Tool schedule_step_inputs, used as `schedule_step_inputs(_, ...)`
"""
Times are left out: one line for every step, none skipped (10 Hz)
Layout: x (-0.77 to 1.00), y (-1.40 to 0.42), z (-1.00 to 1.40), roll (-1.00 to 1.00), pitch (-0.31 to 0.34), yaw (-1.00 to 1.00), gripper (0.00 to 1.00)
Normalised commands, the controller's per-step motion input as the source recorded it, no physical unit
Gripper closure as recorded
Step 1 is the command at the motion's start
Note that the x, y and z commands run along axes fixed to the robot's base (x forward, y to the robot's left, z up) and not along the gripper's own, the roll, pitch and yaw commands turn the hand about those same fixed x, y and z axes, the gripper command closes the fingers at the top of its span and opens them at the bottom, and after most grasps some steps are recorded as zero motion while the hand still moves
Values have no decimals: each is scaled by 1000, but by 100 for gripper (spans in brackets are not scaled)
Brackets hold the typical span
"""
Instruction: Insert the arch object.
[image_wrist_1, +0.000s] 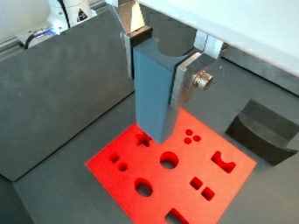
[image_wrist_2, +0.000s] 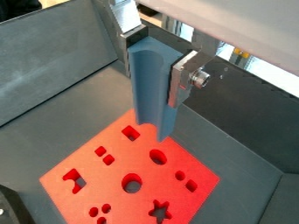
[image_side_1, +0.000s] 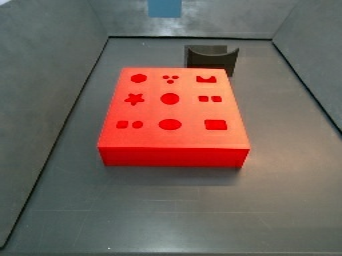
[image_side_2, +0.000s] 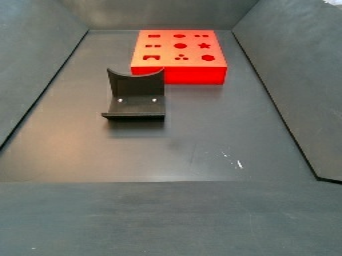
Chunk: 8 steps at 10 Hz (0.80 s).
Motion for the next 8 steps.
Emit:
schedule_step_inputs(106,306,-180,0,0,0,100)
schedule_step_inputs(106,657,-309,0,-14,-3,100)
schedule_step_inputs(169,774,-403,-10,-47,-91,100)
schedule_step_inputs(314,746,-446,0,-56,-166,100)
schedule_step_inputs(491,614,-503,57,-44,-180,100)
schedule_step_inputs(603,491,-566,149,-41,-163,100)
schedule_step_inputs(643,343,-574,240,-56,-131,100)
schedule_step_inputs(691,211,-511,316,-43,-66,100)
